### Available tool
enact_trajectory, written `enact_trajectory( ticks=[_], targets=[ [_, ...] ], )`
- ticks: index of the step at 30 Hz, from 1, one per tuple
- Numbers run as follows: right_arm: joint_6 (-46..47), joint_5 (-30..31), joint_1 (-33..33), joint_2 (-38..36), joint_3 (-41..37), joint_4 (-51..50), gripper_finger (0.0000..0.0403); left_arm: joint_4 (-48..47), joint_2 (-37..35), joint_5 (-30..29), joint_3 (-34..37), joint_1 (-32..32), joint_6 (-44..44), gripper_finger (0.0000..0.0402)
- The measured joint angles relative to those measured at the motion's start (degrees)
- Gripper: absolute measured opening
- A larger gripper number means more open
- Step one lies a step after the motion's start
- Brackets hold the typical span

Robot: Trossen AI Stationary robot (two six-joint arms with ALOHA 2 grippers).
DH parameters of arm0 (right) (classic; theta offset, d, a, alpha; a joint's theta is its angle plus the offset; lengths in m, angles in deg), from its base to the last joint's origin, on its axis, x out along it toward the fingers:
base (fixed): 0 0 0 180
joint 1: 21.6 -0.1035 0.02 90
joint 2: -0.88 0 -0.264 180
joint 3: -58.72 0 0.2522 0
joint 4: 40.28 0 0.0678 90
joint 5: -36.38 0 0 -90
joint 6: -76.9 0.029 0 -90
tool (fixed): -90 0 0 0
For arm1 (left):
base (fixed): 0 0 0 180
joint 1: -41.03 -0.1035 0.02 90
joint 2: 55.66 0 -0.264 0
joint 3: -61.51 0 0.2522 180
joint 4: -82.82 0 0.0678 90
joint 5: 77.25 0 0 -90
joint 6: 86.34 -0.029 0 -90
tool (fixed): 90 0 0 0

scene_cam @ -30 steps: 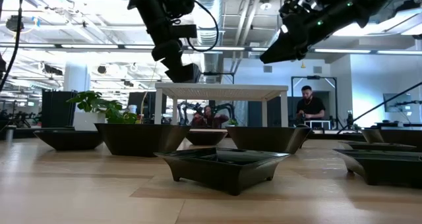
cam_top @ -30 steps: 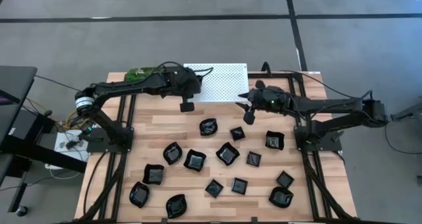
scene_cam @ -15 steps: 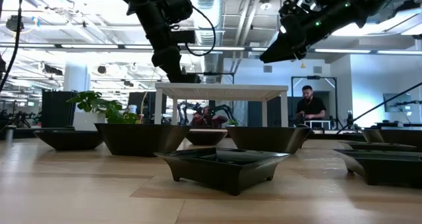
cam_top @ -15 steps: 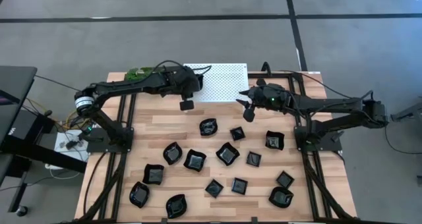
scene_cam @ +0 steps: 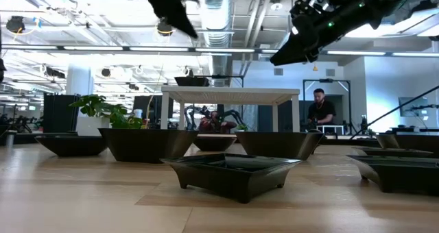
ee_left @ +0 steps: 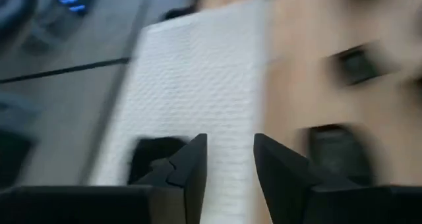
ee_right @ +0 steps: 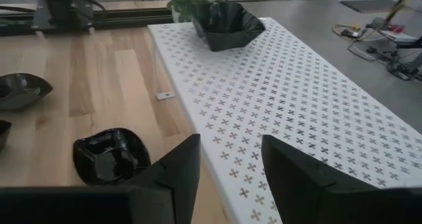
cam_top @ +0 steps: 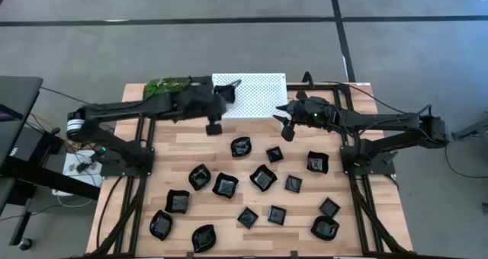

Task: Pick & Place Mini shaped plates
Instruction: Stack the black distorted square plate on top of the black distorted square plate on the shelf

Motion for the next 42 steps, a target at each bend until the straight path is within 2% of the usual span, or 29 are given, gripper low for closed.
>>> enact_trajectory(
  ticks=[4,6,10,14,18,28,37,42],
  targets=[
    [0.3,-2.5,0.0,0.0,0.0,0.0,0.0154,-0.6,-3.4,8.0,3.2,7.1,9.2,0.0123],
    [0.6,-3.5,-0.1,0.0,0.0,0.0,0.0153,-0.7,-4.1,10.0,6.0,11.3,12.0,0.0121],
    [0.5,-4.5,-0.3,0.0,0.0,0.0,0.0153,1.2,-3.5,10.2,12.9,20.4,16.9,0.012],
    [0.5,-4.5,-0.2,0.0,0.0,0.0,0.0155,10.9,0.3,10.2,18.9,28.4,22.4,0.012],
    [0.5,-4.5,-0.2,0.0,0.0,0.0,0.0154,19.8,5.9,10.0,21.4,33.4,25.8,0.0123],
    [0.5,-4.5,-0.2,0.0,0.0,0.0,0.0149,22.8,18.8,7.1,22.2,36.1,32.6,0.012],
    [0.3,-4.5,-0.2,0.0,0.0,1.7,0.0152,23.0,19.8,6.4,22.2,35.0,33.6,0.0111],
    [-0.1,-4.5,-0.2,0.0,0.0,3.3,0.0148,23.0,19.8,6.6,22.2,35.0,34.2,0.0061]
  ],
)
